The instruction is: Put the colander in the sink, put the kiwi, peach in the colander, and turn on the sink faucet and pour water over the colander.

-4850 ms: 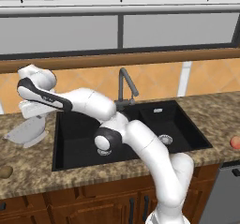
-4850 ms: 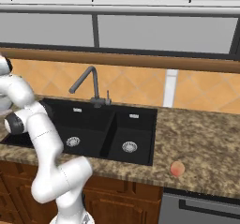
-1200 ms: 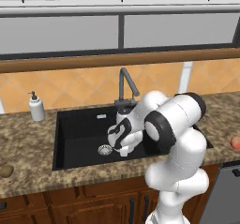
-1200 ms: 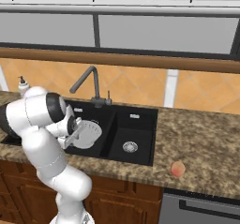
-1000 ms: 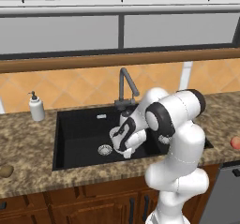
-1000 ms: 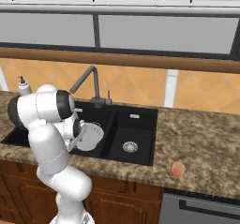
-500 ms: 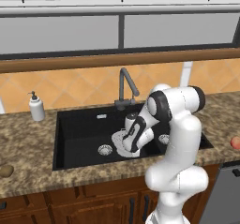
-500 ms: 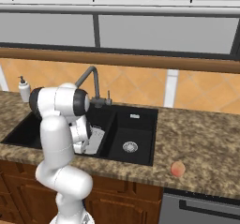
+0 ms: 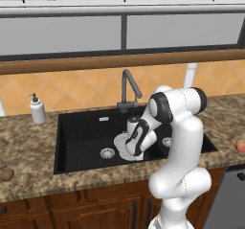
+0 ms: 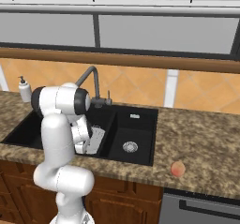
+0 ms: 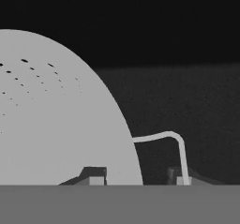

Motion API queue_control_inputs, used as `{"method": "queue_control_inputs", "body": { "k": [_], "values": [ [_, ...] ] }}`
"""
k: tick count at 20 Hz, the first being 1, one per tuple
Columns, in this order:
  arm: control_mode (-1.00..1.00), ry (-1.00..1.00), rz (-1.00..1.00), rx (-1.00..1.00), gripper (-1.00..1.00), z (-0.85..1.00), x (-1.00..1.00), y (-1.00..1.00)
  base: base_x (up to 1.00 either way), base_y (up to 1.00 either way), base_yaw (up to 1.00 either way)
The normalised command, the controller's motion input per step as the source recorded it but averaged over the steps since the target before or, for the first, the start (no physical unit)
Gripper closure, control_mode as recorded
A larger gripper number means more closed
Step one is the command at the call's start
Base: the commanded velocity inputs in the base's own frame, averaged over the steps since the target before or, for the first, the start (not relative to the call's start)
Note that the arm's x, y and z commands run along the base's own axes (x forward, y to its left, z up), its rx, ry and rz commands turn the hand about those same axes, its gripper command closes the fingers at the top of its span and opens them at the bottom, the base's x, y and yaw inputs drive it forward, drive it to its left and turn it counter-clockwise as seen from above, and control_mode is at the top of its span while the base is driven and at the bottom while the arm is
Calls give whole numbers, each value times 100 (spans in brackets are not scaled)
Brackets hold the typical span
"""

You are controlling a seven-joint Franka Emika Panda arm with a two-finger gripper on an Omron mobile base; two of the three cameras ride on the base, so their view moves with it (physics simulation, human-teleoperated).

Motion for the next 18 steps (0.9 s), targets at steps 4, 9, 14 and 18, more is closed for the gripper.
{"method": "queue_control_inputs", "body": {
  "k": [4,9,14,18],
  "values": [
    [-100,0,0,0,-100,0,0,0,0,0,0],
    [-100,0,0,0,-100,0,1,0,0,0,0],
    [-100,-1,1,0,-100,5,0,-6,0,0,0],
    [-100,0,5,4,-100,51,-9,-31,0,0,0]
  ]
}}
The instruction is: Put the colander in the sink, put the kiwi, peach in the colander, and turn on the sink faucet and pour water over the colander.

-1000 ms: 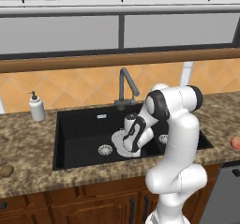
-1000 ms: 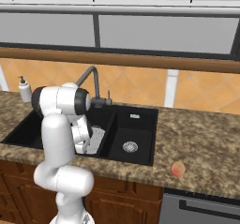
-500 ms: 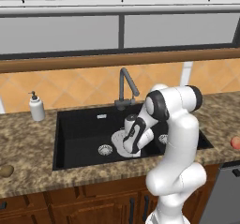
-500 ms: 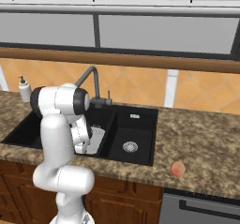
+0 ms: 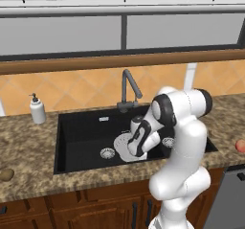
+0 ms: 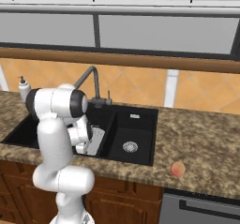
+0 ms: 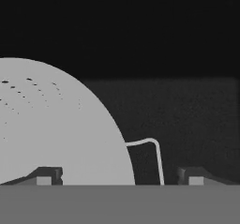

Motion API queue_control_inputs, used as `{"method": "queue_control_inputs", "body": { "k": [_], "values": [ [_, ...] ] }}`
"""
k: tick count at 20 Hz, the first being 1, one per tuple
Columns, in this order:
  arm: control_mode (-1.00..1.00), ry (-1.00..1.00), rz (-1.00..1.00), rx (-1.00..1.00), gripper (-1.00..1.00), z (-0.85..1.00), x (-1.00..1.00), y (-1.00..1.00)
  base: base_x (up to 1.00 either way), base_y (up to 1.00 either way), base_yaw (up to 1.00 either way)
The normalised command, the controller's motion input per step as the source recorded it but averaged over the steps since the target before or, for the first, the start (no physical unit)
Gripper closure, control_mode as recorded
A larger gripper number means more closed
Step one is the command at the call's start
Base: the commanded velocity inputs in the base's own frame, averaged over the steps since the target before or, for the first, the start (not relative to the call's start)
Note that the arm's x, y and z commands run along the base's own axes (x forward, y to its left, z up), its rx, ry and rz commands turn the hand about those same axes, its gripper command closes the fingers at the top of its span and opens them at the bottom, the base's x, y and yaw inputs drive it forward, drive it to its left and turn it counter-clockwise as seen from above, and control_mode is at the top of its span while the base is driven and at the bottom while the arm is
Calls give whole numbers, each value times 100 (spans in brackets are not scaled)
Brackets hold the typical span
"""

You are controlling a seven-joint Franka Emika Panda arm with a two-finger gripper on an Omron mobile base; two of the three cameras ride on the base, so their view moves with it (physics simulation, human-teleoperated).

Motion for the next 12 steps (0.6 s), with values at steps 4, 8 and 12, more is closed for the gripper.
{"method": "queue_control_inputs", "body": {
  "k": [4,8,12],
  "values": [
    [-100,-1,7,2,-100,68,-27,-7,0,0,0],
    [-100,0,9,2,-100,77,-32,0,0,0,0],
    [-100,0,9,4,-100,77,-26,-1,0,0,0]
  ]
}}
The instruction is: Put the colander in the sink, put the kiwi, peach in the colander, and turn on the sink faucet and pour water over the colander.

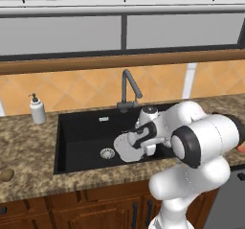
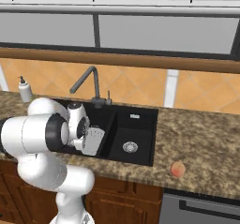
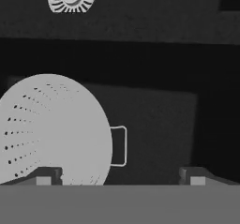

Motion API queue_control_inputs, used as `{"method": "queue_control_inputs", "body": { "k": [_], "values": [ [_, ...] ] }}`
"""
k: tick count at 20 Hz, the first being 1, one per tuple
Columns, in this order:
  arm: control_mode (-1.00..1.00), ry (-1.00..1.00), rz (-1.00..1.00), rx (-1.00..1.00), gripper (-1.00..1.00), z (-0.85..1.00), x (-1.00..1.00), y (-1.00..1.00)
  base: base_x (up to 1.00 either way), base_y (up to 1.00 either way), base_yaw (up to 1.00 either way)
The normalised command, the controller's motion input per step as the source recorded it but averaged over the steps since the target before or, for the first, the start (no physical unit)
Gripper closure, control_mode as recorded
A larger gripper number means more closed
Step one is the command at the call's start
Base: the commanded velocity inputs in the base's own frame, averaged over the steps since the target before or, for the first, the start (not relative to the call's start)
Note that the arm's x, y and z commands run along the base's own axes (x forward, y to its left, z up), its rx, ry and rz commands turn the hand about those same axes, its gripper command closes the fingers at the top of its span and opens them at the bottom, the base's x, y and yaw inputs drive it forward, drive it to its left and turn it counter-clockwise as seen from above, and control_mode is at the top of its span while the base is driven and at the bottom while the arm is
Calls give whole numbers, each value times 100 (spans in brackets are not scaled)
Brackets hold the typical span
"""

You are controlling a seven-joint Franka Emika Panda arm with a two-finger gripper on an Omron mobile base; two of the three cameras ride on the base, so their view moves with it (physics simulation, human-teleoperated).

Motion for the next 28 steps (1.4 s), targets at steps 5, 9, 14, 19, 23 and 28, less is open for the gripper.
{"method": "queue_control_inputs", "body": {
  "k": [5,9,14,19,23,28],
  "values": [
    [-100,0,12,2,-100,74,-42,-4,0,0,0],
    [-100,-3,23,1,-100,79,-56,-2,0,0,0],
    [-100,-5,35,0,-100,56,-74,-27,0,0,0],
    [-100,-10,41,0,-100,36,-79,-78,0,0,0],
    [-100,-12,30,0,-100,32,-44,-79,0,0,0],
    [-100,-4,23,0,-100,26,-16,-92,0,0,0]
  ]
}}
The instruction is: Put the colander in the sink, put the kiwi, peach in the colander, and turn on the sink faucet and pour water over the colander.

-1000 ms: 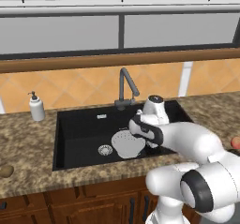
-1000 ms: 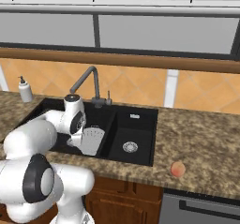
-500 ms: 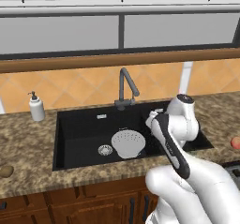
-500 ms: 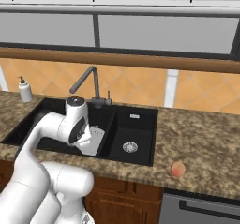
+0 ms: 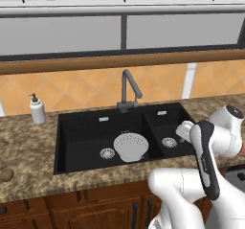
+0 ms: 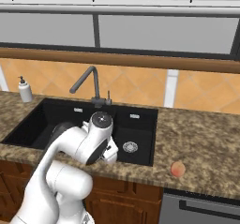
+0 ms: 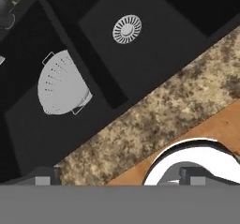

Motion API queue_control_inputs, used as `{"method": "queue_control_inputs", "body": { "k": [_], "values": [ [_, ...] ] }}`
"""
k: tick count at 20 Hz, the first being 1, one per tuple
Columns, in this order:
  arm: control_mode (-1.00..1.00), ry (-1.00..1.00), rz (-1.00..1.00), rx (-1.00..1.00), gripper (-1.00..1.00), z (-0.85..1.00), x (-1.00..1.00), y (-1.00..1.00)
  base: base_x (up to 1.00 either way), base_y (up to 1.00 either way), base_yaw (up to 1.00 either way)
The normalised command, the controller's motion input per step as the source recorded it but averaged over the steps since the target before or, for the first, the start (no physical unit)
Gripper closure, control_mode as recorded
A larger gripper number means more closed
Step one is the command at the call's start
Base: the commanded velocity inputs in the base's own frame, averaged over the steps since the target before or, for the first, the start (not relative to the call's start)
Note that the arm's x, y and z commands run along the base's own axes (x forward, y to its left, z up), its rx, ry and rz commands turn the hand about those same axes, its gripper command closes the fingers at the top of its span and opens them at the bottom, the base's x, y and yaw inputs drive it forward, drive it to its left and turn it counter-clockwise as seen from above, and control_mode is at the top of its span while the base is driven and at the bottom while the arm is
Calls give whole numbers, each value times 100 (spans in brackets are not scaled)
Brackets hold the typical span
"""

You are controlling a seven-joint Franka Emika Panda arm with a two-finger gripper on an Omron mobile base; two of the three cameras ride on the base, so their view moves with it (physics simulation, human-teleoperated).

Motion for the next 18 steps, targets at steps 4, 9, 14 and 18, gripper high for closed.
{"method": "queue_control_inputs", "body": {
  "k": [4,9,14,18],
  "values": [
    [-100,-1,17,-8,-100,1,-1,-88,0,0,0],
    [-100,-3,13,-13,-100,1,-1,-80,0,0,0],
    [-100,-9,11,-23,-100,-12,0,-65,0,0,0],
    [-100,-11,3,-30,-100,-15,0,-61,0,0,0]
  ]
}}
